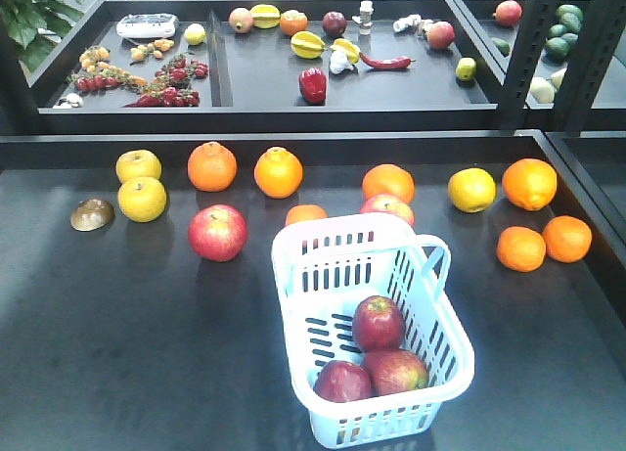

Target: Pick three apples into basket with both arms

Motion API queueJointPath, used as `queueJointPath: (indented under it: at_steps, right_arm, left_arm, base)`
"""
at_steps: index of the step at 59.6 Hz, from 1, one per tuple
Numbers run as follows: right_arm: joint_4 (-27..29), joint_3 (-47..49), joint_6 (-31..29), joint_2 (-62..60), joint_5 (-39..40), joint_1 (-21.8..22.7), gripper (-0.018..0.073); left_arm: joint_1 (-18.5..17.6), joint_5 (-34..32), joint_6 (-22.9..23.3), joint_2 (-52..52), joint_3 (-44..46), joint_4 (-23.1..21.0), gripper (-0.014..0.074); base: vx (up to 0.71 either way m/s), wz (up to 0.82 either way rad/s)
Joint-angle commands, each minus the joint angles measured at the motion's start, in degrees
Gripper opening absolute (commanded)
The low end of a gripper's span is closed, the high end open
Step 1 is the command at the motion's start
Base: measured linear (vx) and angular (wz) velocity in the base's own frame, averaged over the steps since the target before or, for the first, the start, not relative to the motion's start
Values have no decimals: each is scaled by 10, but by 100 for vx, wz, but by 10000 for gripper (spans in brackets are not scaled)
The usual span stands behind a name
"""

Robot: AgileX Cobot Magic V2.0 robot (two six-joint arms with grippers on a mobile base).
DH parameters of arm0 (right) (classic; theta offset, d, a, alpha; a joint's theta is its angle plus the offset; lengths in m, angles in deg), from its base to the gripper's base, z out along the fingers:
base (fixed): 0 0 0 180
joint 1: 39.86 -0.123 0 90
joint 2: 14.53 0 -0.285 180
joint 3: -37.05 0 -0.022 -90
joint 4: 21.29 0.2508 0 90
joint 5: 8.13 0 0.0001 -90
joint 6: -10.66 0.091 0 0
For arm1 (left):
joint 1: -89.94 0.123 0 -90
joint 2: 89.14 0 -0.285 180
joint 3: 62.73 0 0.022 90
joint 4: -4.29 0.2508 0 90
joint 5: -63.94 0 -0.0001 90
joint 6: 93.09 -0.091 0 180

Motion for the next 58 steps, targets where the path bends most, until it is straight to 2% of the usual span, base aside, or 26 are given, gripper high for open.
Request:
queueJointPath:
  at_steps: [1,58]
  right_arm:
    - [-1,-8,-1,-7,42,4,-8]
    - [-1,-8,-1,-7,42,4,-8]
  left_arm:
    - [-2,-39,4,-7,15,-6,-6]
    - [-2,-39,4,-7,15,-6,-6]
  base:
    - [0,0]
    - [0,0]
